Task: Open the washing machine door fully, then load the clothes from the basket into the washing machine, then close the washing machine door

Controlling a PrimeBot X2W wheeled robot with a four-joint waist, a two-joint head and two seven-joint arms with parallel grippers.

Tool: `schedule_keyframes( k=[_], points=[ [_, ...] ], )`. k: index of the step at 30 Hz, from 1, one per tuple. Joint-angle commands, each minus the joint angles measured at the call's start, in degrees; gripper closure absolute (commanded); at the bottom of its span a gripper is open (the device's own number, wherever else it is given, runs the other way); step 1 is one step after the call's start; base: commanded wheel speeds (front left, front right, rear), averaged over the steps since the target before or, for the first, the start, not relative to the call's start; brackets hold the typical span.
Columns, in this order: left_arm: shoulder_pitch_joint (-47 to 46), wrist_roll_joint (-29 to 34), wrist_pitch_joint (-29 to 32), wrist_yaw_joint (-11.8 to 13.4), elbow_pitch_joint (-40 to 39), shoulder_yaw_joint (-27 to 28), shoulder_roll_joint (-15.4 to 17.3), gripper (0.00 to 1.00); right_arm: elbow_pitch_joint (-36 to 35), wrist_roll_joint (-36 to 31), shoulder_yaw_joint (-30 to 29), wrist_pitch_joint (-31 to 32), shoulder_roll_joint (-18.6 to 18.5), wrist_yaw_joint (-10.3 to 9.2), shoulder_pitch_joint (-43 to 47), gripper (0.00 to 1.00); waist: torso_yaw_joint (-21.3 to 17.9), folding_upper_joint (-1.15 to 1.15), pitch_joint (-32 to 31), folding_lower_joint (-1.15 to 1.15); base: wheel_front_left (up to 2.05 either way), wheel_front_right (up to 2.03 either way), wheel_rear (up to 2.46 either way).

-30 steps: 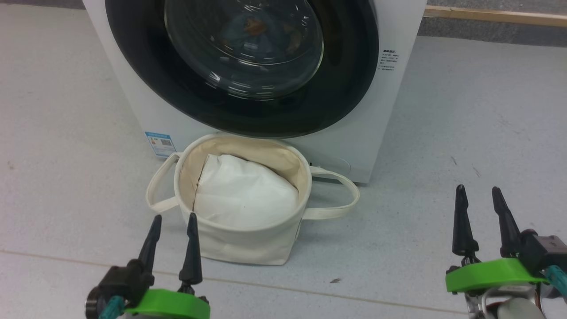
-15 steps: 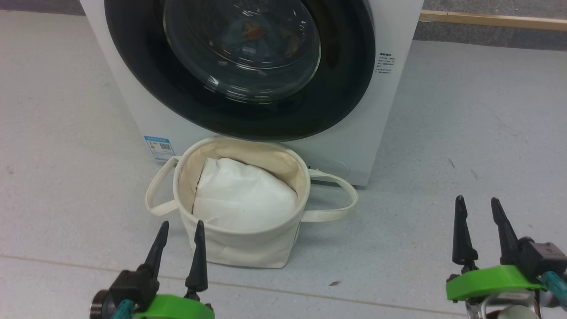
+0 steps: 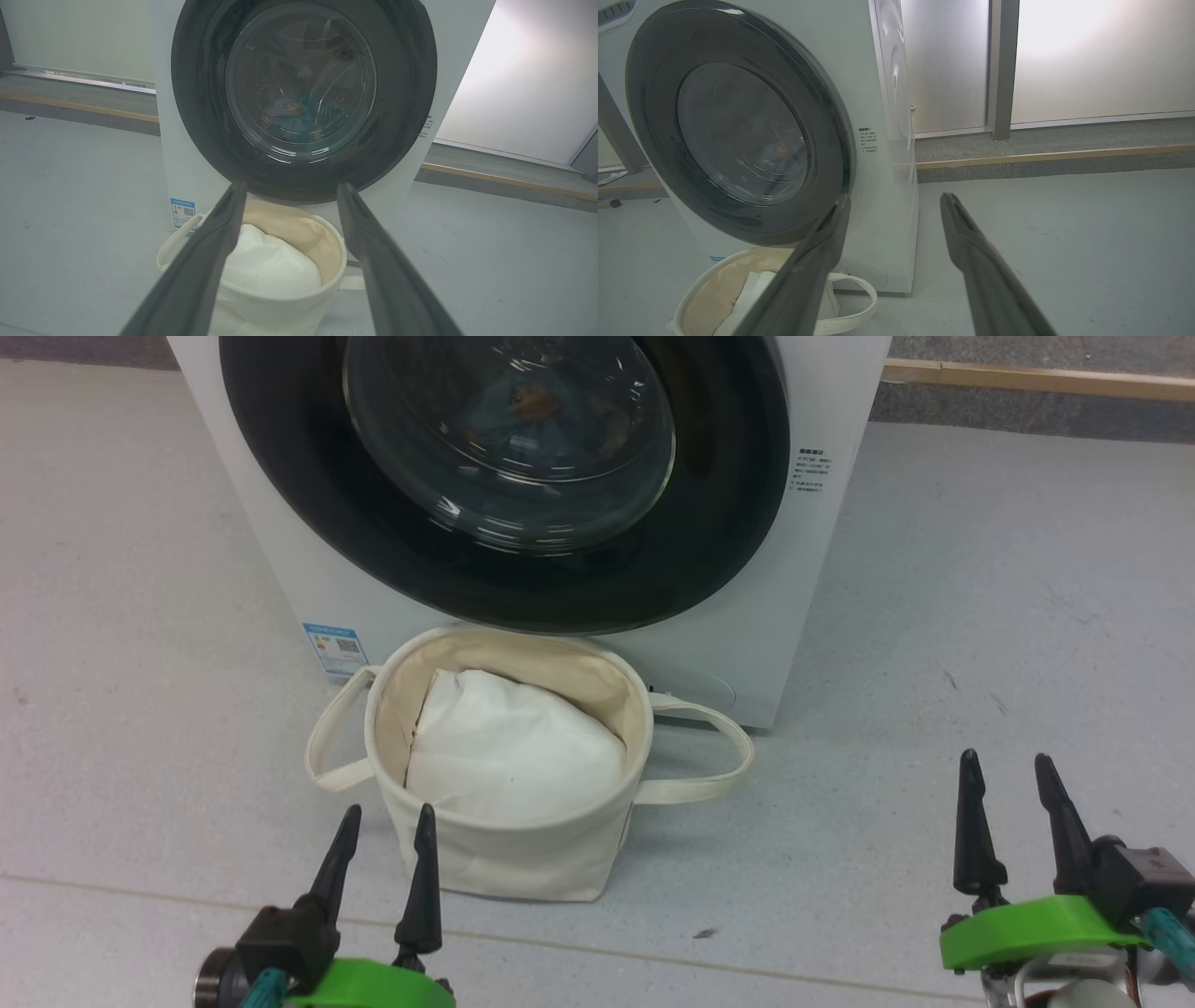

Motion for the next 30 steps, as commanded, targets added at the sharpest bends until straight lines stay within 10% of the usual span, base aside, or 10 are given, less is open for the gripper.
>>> schedule_keyframes(
  k=[1, 30],
  points=[
    [-1.61, 0.25, -0.27, -0.12, -1.57, 1.30, 0.62, 0.00, -1.52, -0.59, 1.17, -0.23, -0.25, -0.01, -1.29, 0.00, 0.03, 0.00, -0.01, 0.00, 0.00, 0.00, 0.00],
    [-1.59, 0.26, -0.27, -0.84, -1.07, 1.66, 0.62, 0.00, -1.07, -1.94, 1.02, -0.23, -0.25, -0.01, -1.50, 0.00, -0.09, 0.00, -0.06, 0.00, 0.00, 0.00, 0.00]
  ],
)
